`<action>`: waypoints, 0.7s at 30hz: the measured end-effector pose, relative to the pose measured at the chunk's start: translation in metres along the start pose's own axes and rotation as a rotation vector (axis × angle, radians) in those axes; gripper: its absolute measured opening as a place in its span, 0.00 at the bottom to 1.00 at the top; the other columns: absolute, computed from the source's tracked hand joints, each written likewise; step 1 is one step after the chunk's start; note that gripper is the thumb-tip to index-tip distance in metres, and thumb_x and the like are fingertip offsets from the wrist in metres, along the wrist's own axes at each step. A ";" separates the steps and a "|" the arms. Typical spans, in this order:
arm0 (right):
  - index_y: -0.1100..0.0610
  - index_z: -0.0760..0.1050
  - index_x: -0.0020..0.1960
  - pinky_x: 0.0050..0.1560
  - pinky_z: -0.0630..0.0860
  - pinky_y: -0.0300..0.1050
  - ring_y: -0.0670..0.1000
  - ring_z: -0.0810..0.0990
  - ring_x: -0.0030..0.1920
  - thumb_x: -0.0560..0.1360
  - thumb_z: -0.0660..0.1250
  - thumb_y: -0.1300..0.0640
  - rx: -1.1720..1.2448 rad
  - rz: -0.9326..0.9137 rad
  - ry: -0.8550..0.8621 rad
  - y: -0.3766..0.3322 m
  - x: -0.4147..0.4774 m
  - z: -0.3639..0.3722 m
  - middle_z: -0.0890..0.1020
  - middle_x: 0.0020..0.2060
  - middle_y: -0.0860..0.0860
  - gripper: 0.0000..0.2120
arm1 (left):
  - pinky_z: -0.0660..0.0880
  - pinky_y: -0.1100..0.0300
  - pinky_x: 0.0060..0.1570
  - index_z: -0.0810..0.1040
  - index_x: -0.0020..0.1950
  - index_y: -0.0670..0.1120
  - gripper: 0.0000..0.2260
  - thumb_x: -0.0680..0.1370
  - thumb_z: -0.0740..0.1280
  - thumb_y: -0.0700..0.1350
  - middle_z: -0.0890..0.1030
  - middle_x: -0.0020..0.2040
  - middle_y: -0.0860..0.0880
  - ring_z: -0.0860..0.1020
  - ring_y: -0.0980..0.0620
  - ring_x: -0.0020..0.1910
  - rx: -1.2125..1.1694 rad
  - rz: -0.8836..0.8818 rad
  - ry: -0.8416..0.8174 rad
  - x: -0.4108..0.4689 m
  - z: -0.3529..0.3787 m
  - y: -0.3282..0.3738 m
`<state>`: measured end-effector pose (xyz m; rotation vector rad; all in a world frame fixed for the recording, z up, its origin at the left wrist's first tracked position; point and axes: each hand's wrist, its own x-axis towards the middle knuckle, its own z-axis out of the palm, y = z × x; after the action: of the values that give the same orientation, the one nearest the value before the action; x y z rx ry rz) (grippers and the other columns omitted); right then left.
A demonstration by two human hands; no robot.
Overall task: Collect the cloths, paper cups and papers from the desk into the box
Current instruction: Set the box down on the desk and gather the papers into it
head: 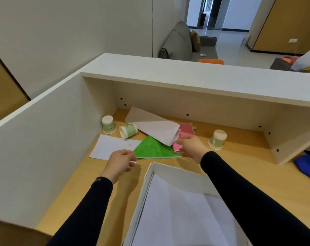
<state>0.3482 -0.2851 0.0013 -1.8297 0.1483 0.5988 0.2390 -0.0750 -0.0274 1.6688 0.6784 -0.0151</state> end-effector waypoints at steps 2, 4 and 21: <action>0.61 0.66 0.68 0.45 0.76 0.50 0.54 0.75 0.40 0.76 0.63 0.64 0.114 0.076 -0.009 -0.002 0.021 0.010 0.78 0.46 0.57 0.21 | 0.74 0.59 0.34 0.78 0.47 0.44 0.06 0.78 0.62 0.40 0.82 0.43 0.44 0.77 0.50 0.35 0.011 -0.028 -0.042 0.011 0.005 -0.001; 0.58 0.62 0.72 0.57 0.73 0.57 0.60 0.75 0.54 0.76 0.64 0.61 0.230 0.139 -0.025 -0.001 0.039 0.021 0.72 0.64 0.57 0.26 | 0.74 0.60 0.33 0.78 0.45 0.45 0.06 0.77 0.62 0.40 0.82 0.41 0.45 0.77 0.51 0.34 0.012 -0.042 -0.072 0.019 0.008 -0.004; 0.63 0.75 0.48 0.37 0.77 0.43 0.53 0.78 0.36 0.75 0.64 0.66 0.309 -0.061 0.251 -0.019 0.037 0.008 0.81 0.42 0.58 0.03 | 0.76 0.54 0.45 0.76 0.60 0.43 0.13 0.76 0.65 0.44 0.80 0.48 0.49 0.78 0.50 0.45 -0.001 0.110 0.048 0.068 -0.046 0.016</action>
<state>0.3855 -0.2641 -0.0013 -1.5951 0.3331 0.2824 0.2852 -0.0060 -0.0283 1.7074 0.6220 0.1041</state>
